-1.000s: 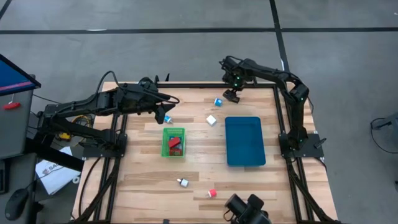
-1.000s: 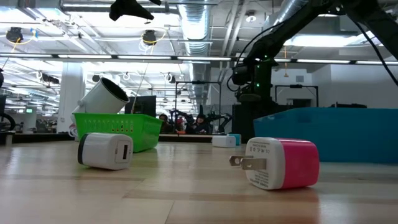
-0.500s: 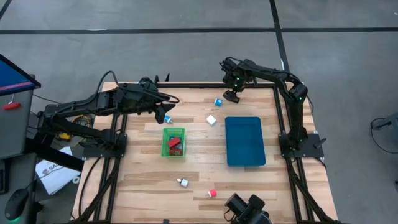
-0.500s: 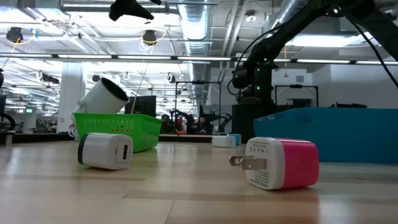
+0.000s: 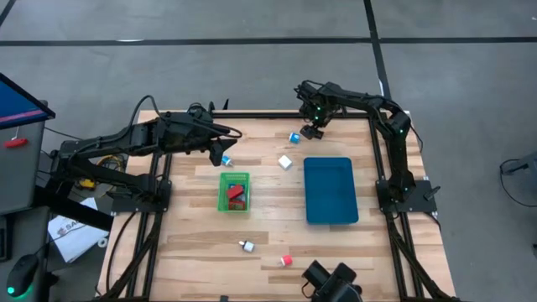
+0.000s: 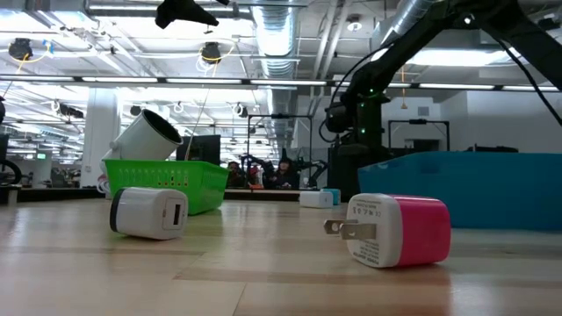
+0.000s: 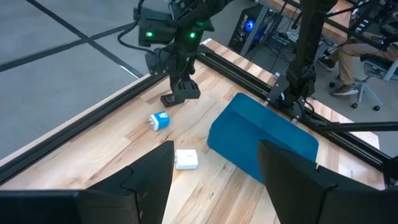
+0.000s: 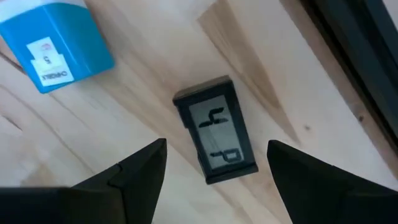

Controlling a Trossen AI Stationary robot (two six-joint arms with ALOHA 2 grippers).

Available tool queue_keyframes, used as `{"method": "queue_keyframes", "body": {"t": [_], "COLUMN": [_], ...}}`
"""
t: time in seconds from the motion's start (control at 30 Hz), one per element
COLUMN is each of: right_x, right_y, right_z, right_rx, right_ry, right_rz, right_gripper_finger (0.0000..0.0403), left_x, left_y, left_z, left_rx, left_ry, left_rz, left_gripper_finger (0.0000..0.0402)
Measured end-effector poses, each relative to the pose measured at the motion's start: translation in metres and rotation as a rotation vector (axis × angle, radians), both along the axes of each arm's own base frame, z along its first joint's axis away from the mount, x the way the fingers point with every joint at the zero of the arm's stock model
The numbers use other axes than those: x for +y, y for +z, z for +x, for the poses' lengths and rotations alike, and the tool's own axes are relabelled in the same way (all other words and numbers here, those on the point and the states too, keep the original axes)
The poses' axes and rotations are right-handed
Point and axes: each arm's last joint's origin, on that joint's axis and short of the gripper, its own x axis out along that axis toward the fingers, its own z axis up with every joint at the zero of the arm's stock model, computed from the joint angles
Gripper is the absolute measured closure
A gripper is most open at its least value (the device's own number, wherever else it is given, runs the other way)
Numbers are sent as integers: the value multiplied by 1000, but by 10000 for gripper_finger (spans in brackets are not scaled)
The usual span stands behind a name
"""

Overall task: Pick & Place Office items
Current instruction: Put the black digital timer into the green basket

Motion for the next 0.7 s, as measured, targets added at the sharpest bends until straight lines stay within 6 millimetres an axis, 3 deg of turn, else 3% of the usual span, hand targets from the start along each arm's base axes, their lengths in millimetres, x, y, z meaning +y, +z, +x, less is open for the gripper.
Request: {"method": "queue_keyframes", "body": {"t": [0.37,0.7], "right_x": [-2,9], "right_y": [0,-26], "right_z": [2,-6], "right_rx": [-11,16], "right_ry": [46,65], "right_rz": [-35,3], "right_gripper_finger": [131,131], "left_x": [0,0], "left_y": [0,0], "left_z": [0,0], "left_rx": [-3,-14], "left_ry": [2,10], "left_rz": [-5,-20], "left_gripper_finger": [175,175]}}
